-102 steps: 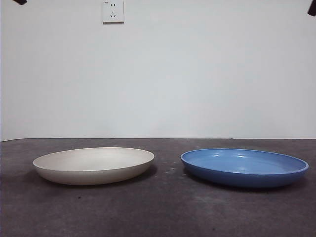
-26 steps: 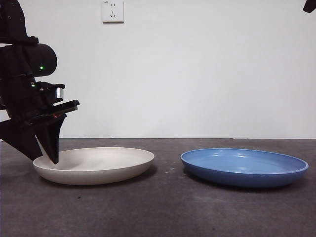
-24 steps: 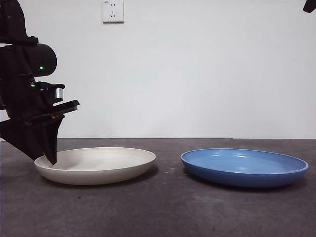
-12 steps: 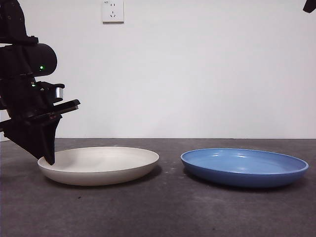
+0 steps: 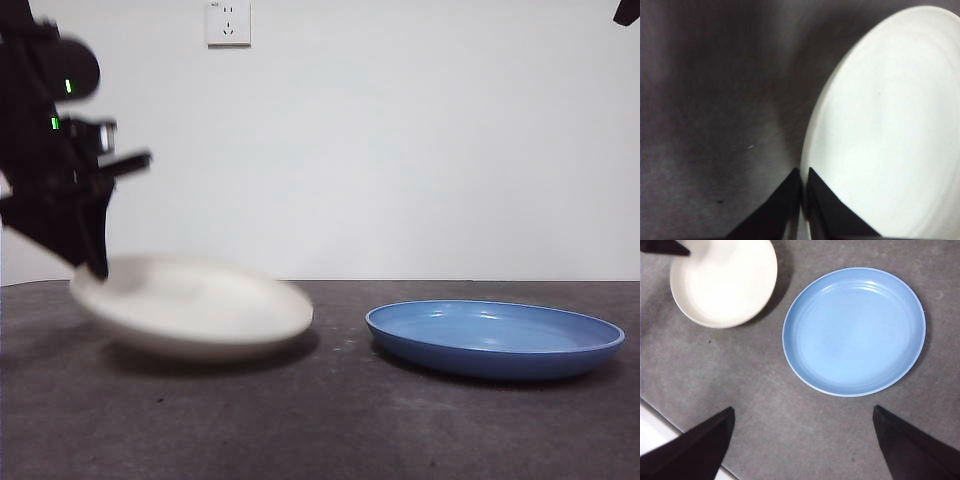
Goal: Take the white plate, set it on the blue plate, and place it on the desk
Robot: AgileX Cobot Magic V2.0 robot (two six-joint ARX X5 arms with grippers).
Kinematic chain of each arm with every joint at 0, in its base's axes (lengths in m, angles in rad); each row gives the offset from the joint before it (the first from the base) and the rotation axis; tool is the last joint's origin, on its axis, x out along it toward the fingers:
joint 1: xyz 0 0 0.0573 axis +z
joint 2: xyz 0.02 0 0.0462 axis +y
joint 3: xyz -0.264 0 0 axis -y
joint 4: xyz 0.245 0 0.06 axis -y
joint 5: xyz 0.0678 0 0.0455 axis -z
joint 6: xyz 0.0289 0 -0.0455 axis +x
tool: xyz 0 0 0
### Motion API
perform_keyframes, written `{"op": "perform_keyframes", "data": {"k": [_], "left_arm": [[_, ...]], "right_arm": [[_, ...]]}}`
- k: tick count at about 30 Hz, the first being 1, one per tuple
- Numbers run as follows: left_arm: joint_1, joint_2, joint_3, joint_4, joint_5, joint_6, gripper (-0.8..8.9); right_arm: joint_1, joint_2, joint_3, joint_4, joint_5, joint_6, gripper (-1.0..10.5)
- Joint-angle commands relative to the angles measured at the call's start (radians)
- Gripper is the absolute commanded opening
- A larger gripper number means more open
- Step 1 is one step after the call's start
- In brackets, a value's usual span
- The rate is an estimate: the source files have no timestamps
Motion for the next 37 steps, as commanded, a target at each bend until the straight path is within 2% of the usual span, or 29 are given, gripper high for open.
{"op": "perform_keyframes", "data": {"k": [1,6,14,27,37], "left_arm": [[-0.014,-0.038,0.023,0.008,0.072,-0.032,0.15],[-0.072,-0.093,0.035,0.035,0.097,-0.09,0.15],[-0.221,-0.063,0.1,0.119,0.084,-0.163,0.15],[-0.382,0.203,0.373,0.095,0.05,-0.189,0.15],[-0.454,0.423,0.537,0.037,0.035,-0.189,0.15]], "right_arm": [[0.004,0.005,0.021,0.014,-0.002,0.003,4.4],[0.004,0.005,0.021,0.027,-0.002,0.028,4.4],[0.004,-0.006,0.024,0.032,-0.002,0.049,4.4],[0.004,-0.159,0.024,0.033,0.077,0.107,4.4],[0.004,-0.22,0.055,-0.014,0.116,0.126,4.4]]}}
